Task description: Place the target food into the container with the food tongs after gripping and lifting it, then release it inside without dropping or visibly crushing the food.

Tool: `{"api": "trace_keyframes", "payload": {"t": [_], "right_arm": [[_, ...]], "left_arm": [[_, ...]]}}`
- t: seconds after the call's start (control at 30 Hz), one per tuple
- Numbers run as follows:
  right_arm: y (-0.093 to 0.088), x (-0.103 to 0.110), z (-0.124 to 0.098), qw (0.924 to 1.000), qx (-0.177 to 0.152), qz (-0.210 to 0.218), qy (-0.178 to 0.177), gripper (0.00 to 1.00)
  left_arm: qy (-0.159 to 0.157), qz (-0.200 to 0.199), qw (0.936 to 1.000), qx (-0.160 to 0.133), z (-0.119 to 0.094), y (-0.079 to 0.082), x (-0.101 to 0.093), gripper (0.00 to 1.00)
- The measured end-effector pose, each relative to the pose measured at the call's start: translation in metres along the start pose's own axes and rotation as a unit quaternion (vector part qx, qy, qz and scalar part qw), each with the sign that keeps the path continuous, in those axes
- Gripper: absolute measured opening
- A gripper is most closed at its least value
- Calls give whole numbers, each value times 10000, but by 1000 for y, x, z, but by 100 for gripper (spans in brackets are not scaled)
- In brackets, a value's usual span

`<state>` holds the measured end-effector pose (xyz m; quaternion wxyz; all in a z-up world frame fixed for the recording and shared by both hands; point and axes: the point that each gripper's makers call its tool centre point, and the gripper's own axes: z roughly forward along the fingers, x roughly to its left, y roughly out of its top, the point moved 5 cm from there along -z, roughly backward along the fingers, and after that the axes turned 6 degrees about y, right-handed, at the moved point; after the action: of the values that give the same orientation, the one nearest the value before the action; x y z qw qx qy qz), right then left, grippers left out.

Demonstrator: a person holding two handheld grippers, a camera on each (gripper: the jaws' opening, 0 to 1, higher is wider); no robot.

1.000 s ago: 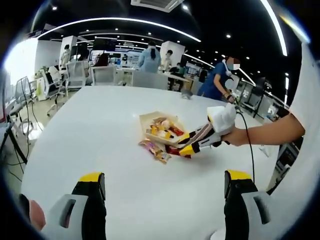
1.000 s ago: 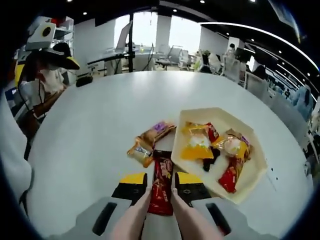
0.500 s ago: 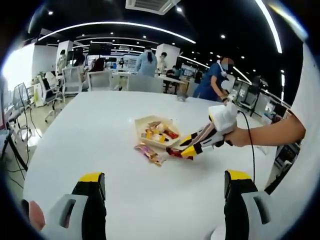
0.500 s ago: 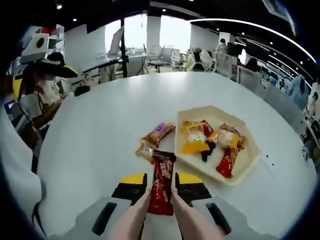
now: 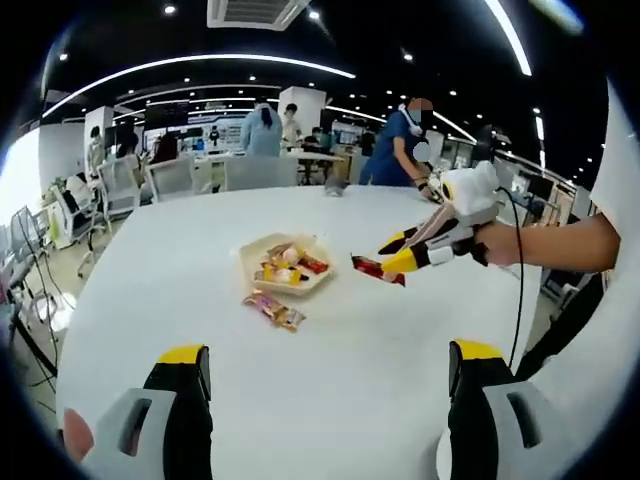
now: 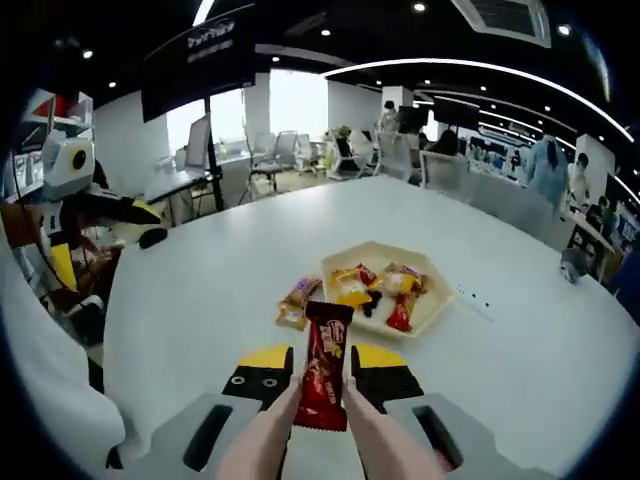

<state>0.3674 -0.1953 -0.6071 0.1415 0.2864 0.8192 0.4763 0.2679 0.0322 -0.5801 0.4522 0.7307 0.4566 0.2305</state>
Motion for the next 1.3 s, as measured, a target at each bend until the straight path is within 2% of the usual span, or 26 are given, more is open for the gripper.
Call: {"api": "trace_keyframes", "payload": {"t": [0.23,0.4,0.67,0.83,1.0,1.3], "right_arm": [[-6,10,-45,9984,-255,184,-466,22],[-13,20,-68,9961,-424,419,-646,22],[-32,35,-94,9929,-505,594,-896,22],[-39,39,-103,9909,-547,689,-1016,22],[-41,41,-105,9904,-561,747,-1015,22],[-25,29,-93,9915,-612,643,-948,22]], "left_arm": [[-300,331,9990,-51,10,11,-17,100],[-486,257,9983,-206,13,21,-27,100],[-602,313,9975,-171,13,17,-43,99],[-659,284,9974,-105,13,12,-46,99],[-688,246,9972,-128,13,14,-47,99],[-597,190,9979,-134,9,12,-40,99]]}}
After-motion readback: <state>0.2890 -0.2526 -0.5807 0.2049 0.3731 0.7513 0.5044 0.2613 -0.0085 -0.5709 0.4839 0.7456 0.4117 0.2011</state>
